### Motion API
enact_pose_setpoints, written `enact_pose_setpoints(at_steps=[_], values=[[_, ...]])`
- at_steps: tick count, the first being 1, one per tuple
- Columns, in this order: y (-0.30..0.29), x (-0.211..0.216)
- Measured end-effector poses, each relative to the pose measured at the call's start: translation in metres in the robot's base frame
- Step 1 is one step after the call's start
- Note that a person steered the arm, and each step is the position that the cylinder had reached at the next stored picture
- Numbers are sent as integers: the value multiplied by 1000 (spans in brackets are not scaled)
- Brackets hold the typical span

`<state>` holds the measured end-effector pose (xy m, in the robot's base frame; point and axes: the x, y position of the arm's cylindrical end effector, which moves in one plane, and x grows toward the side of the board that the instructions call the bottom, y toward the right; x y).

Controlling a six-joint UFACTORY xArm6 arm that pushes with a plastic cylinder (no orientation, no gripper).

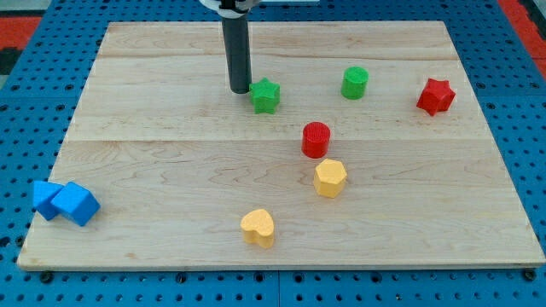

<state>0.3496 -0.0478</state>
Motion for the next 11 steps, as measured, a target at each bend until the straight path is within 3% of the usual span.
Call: enact_pose_setpoints(at_steps=[2, 3, 7, 9, 11], values=[[24, 16], [-3, 88], [143, 103], [188, 162], [236, 183]])
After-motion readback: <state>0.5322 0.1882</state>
